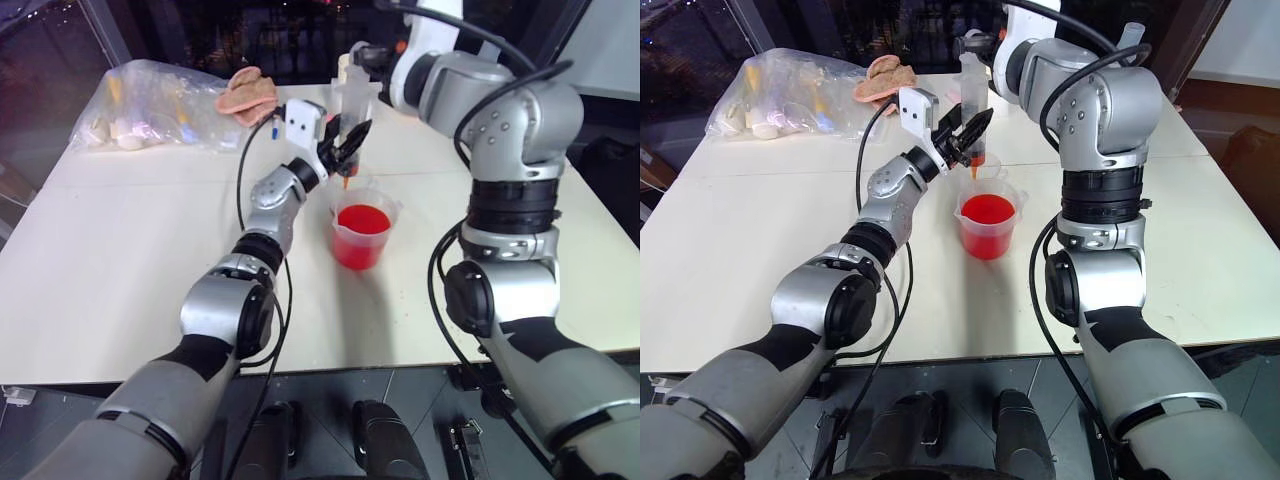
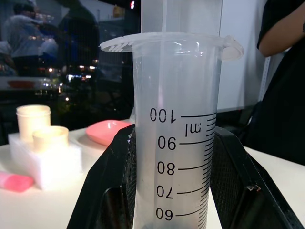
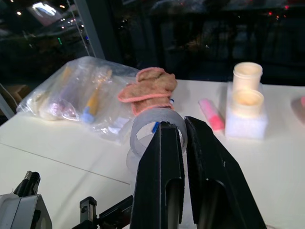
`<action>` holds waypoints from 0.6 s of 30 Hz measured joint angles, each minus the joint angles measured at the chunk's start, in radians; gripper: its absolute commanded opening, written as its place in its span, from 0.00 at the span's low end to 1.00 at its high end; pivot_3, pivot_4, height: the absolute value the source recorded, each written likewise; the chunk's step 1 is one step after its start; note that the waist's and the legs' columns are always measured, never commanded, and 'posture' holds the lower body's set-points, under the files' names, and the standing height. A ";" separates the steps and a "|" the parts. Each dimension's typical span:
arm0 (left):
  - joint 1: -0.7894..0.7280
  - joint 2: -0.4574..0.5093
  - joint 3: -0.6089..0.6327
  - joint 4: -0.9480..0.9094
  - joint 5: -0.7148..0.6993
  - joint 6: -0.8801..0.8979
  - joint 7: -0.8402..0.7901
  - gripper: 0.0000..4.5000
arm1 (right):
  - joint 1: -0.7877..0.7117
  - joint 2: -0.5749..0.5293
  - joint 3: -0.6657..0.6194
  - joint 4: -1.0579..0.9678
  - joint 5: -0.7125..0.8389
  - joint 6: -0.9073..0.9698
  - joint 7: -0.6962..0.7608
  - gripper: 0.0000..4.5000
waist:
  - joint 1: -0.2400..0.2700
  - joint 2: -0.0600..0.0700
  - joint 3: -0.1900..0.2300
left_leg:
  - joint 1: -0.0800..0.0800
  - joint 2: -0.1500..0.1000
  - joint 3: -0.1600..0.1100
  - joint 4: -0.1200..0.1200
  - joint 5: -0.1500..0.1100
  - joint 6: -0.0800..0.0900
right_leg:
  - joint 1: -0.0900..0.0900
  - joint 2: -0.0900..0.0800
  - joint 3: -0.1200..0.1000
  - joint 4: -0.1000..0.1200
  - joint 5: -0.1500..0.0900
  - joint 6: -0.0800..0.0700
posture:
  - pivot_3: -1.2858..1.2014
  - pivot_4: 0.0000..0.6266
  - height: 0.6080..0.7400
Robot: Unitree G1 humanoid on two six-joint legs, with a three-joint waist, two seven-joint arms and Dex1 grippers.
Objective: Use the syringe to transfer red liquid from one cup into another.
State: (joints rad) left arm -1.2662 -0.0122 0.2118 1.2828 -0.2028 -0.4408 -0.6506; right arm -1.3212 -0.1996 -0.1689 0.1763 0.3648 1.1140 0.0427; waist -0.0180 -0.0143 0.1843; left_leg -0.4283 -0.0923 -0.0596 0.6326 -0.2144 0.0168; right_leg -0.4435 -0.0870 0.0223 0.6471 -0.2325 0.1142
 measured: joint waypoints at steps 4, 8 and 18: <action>0.000 -0.001 0.000 0.011 0.008 0.000 -0.001 0.34 | 0.024 0.008 -0.001 -0.032 -0.005 0.015 0.000 0.01 | 0.001 0.000 0.000 | 0.000 0.000 0.000 0.000 0.000 0.000 | 0.000 0.000 0.000 0.000 0.000 0.000 | 0.52 0.24 1.00; 0.000 -0.001 0.000 0.012 0.016 -0.001 -0.001 0.34 | 0.038 0.016 -0.001 -0.064 -0.009 0.036 0.000 0.01 | 0.001 0.000 0.000 | 0.000 0.000 0.000 0.000 0.000 0.000 | 0.000 0.000 0.000 0.000 0.000 0.000 | 0.52 0.24 1.00; -0.005 -0.002 0.001 0.024 0.017 0.000 0.001 0.34 | 0.078 0.041 -0.004 -0.137 -0.010 0.077 0.000 0.01 | 0.001 0.000 0.000 | 0.000 0.000 0.000 0.000 0.000 0.000 | 0.000 0.000 0.000 0.000 0.000 0.000 | 0.52 0.24 1.00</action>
State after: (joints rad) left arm -1.2713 -0.0140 0.2132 1.3067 -0.1856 -0.4407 -0.6500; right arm -1.2435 -0.1588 -0.1729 0.0393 0.3548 1.1913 0.0423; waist -0.0171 -0.0143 0.1843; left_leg -0.4283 -0.0924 -0.0596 0.6328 -0.2143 0.0167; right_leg -0.4435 -0.0871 0.0223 0.6472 -0.2325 0.1142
